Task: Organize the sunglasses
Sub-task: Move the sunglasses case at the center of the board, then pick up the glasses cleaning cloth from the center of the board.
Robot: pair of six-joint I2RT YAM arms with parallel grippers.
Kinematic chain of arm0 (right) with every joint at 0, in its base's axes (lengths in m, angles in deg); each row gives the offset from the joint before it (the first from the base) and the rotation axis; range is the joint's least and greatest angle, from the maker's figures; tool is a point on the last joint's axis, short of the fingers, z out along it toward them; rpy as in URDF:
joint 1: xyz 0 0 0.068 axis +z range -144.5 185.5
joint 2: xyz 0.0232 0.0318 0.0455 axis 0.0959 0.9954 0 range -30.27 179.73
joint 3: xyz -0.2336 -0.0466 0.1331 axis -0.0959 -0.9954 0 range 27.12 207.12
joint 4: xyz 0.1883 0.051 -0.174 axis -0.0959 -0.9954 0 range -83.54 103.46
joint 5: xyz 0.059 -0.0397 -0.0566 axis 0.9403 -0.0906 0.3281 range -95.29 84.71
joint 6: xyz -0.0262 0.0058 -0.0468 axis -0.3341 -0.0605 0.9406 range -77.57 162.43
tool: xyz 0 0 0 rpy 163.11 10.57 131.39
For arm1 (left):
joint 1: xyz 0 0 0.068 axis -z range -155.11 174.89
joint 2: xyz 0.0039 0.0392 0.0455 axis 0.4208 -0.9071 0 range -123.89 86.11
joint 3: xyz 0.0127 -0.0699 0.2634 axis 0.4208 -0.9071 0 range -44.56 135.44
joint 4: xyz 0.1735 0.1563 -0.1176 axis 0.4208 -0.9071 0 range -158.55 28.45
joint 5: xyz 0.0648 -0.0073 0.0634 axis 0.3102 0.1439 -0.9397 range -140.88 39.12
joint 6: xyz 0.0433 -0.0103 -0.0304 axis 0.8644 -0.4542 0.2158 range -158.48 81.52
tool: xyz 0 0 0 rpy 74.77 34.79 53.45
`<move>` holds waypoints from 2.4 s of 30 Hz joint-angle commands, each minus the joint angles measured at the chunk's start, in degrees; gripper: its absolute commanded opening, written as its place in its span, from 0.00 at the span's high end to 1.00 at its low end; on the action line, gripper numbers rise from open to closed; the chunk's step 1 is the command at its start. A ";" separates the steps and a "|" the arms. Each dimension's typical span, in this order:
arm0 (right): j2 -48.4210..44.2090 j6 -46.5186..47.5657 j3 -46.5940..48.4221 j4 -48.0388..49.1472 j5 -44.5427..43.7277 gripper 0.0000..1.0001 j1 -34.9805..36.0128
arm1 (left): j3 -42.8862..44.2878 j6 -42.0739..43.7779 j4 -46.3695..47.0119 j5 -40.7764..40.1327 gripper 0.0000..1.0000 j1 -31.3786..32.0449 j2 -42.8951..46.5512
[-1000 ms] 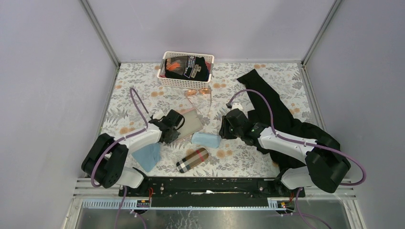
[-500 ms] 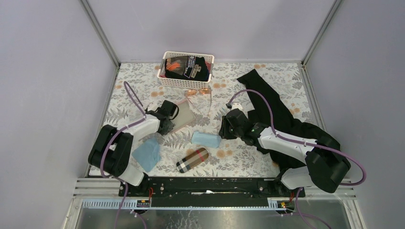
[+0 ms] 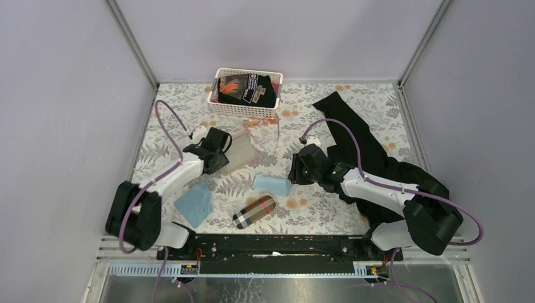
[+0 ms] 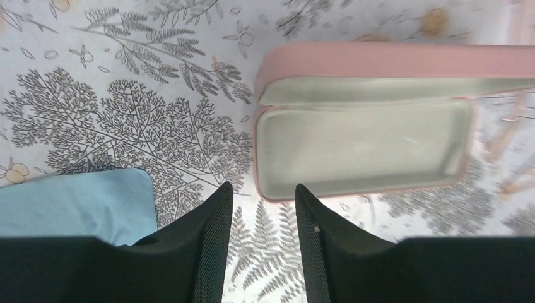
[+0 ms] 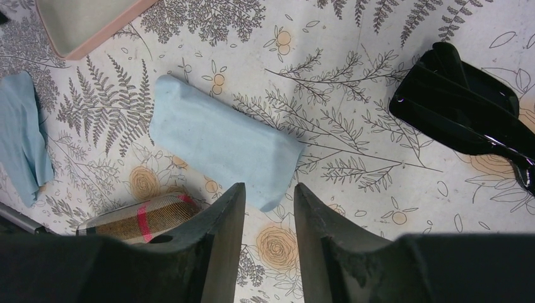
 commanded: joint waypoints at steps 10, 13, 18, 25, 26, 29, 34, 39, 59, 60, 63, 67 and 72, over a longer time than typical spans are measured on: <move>5.34 -12.75 -1.64 5.36 2.12 0.52 -0.12 | -6.55 8.72 13.98 24.20 0.35 9.17 8.91; 7.04 -15.00 -1.97 6.23 1.56 0.52 -0.12 | -6.43 10.36 15.94 28.40 0.30 9.71 4.14; 8.61 -16.78 -2.17 5.43 0.56 0.52 -0.12 | -5.98 13.41 18.36 33.00 0.31 10.01 -2.40; 7.65 -18.96 -4.36 5.24 -0.68 0.52 -0.12 | -4.34 17.34 17.07 35.01 0.36 10.06 -7.65; 7.59 -19.24 -4.73 5.40 -0.68 0.52 -0.16 | -4.24 17.97 17.06 35.60 0.38 10.14 -8.22; 7.31 -20.34 -5.69 5.91 -0.47 0.52 -0.12 | -3.38 19.56 16.33 38.45 0.44 10.27 -10.36; 5.93 -21.79 -7.37 7.30 -0.42 0.53 -0.12 | -2.57 19.91 15.97 40.23 0.50 11.05 -12.47; 7.14 -21.33 -7.28 7.72 0.50 0.54 -0.15 | -2.36 20.20 15.21 39.60 0.57 11.11 -12.95; 15.02 -21.23 -4.13 10.41 4.06 0.78 -0.12 | -0.51 20.84 14.49 39.21 1.00 11.11 -12.80; 15.13 -21.09 -3.75 10.23 3.93 0.82 -0.12 | -0.34 21.01 14.29 39.17 1.00 11.11 -12.75; 14.92 -19.94 -2.22 9.52 3.49 1.00 -0.12 | 0.21 21.30 13.56 39.41 1.00 11.15 -12.11; 13.68 -17.18 0.65 7.93 2.62 1.00 -0.12 | 0.56 20.92 12.42 39.10 1.00 11.16 -9.38; 13.41 -12.18 6.51 6.56 2.25 1.00 -0.15 | 0.97 19.52 10.58 36.47 1.00 10.95 -4.97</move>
